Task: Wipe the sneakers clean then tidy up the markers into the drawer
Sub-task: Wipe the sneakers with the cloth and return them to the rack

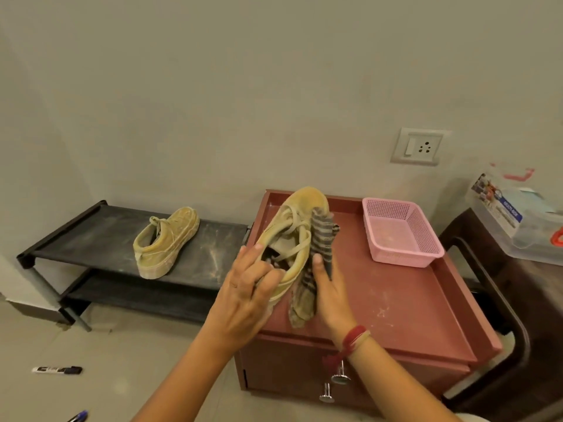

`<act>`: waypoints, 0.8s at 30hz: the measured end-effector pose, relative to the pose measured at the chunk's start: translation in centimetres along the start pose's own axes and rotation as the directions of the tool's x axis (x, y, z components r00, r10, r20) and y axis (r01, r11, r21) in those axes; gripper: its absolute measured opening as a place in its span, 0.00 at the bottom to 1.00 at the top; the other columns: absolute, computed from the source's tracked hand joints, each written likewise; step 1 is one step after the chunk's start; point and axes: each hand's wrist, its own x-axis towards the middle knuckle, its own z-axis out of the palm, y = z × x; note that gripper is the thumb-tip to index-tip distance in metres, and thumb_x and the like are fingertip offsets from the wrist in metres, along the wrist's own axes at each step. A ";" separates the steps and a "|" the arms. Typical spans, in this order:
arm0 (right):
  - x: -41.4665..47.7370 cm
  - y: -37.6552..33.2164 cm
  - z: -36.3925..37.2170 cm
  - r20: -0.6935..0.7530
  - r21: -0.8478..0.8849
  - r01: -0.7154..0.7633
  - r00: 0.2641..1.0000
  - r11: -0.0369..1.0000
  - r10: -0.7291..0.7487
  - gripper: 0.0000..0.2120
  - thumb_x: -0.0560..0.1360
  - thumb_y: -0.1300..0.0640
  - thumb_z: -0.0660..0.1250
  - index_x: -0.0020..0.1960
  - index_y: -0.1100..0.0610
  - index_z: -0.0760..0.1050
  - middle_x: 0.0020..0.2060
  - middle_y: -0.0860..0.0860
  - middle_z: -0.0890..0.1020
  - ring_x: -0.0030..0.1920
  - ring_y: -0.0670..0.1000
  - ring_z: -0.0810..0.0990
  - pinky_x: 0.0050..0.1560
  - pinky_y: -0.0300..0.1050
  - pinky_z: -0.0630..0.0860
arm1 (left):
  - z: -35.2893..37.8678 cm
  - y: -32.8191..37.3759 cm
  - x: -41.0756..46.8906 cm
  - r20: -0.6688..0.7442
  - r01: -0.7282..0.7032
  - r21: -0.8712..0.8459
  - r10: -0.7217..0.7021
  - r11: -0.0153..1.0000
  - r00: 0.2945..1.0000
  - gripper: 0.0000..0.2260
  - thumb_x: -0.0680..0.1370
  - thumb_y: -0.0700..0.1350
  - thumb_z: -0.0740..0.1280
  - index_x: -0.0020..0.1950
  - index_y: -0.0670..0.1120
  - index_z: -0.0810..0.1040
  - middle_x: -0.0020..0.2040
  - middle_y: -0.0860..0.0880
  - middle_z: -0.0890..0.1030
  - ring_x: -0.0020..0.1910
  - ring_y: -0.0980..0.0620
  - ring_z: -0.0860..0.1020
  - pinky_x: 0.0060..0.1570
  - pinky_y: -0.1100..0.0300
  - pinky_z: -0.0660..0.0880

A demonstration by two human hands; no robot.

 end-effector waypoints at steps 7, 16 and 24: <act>3.8 -0.5 -3.4 0.061 -0.344 -0.053 0.995 0.937 0.078 0.17 0.81 0.54 0.55 0.65 0.38 0.59 0.67 0.40 0.57 0.74 0.47 0.54 0.75 0.45 0.49 | -1.1 -0.8 0.3 0.144 0.087 0.115 -0.103 0.990 0.984 0.31 0.61 0.36 0.74 0.61 0.46 0.66 0.58 0.47 0.66 0.72 0.45 0.61 0.70 0.37 0.56; 2.9 -1.6 -3.1 -0.147 0.182 -0.479 0.850 0.859 0.505 0.13 0.80 0.50 0.58 0.59 0.55 0.75 0.53 0.56 0.82 0.53 0.58 0.81 0.58 0.60 0.75 | -2.1 -2.2 0.3 0.337 0.345 0.187 -0.390 0.920 0.857 0.43 0.53 0.50 0.78 0.64 0.47 0.64 0.64 0.47 0.66 0.71 0.45 0.61 0.65 0.28 0.54; 1.8 -0.8 -0.8 0.064 -0.129 -0.299 0.949 0.945 0.309 0.10 0.80 0.59 0.58 0.59 0.54 0.74 0.56 0.53 0.80 0.54 0.52 0.79 0.51 0.40 0.75 | -6.9 -4.8 0.9 0.174 0.607 0.132 -0.621 0.784 0.764 0.41 0.56 0.55 0.73 0.65 0.47 0.62 0.62 0.49 0.66 0.55 0.46 0.72 0.48 0.43 0.75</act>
